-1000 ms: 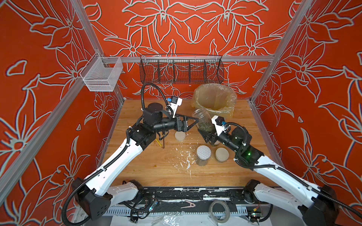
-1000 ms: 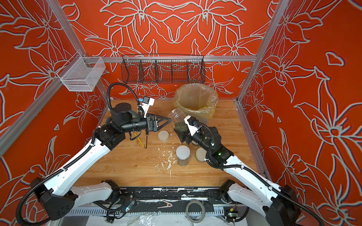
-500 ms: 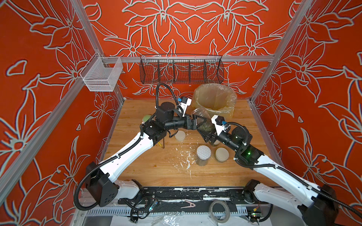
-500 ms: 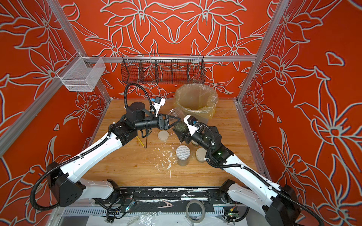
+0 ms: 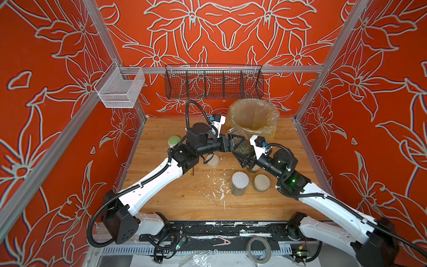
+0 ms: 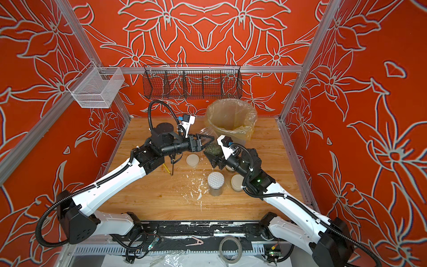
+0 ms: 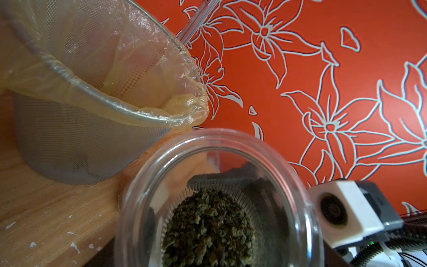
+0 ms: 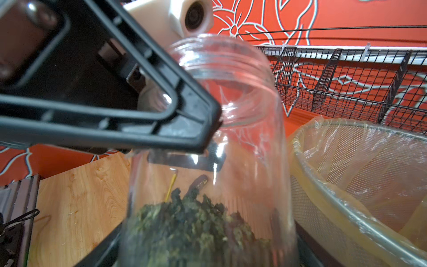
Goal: Empty moldy tea leaves from jars
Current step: Adjust the jar.
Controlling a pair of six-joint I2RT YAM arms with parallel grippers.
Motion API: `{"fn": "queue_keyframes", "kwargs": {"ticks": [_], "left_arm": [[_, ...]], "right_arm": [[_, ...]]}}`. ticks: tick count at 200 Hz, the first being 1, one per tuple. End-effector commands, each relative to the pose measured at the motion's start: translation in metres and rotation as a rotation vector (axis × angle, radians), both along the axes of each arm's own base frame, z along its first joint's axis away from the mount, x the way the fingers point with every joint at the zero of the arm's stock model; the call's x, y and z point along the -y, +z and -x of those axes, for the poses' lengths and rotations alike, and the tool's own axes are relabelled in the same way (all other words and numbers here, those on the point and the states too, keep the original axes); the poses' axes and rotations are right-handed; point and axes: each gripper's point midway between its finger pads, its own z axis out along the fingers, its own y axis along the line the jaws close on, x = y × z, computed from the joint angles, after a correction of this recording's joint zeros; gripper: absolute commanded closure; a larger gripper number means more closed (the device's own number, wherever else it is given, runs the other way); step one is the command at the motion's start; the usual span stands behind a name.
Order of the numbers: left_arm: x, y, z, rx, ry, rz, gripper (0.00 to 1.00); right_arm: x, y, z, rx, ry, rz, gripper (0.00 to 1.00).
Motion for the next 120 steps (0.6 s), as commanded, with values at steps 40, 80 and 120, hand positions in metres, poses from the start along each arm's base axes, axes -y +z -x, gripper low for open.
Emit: {"fn": "queue_keyframes", "kwargs": {"ticks": [40,80,120], "left_arm": [[-0.025,0.029,-0.003,-0.131,0.182,0.026,0.53],[-0.031,0.047,-0.002,-0.121,0.205,0.065,0.55],[-0.040,0.059,-0.003,-0.125,0.239,0.112,0.56]], "right_arm": [[0.004,0.065,0.027,0.248,0.066,-0.210,0.03],[0.000,0.063,0.026,0.323,0.087,-0.249,0.03],[0.000,0.065,0.021,0.443,0.056,-0.303,0.04]]}}
